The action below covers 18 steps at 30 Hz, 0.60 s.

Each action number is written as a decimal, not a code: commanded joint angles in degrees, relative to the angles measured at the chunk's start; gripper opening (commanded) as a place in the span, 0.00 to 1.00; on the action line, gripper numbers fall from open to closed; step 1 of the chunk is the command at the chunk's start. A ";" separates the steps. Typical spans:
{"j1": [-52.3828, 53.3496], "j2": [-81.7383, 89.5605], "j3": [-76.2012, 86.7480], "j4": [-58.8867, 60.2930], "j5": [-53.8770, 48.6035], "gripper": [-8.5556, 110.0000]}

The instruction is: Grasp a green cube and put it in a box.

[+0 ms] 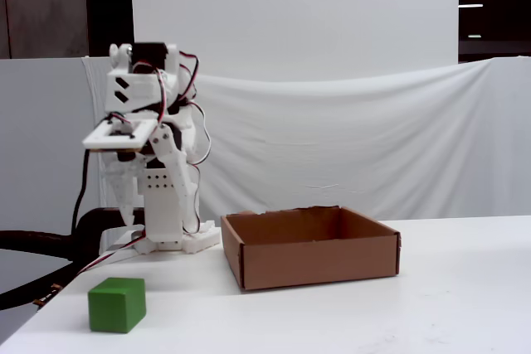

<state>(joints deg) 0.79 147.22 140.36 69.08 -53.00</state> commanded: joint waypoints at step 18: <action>2.90 -34.10 -20.30 -14.06 0.00 0.35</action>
<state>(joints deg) 3.16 113.38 121.46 57.66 -53.00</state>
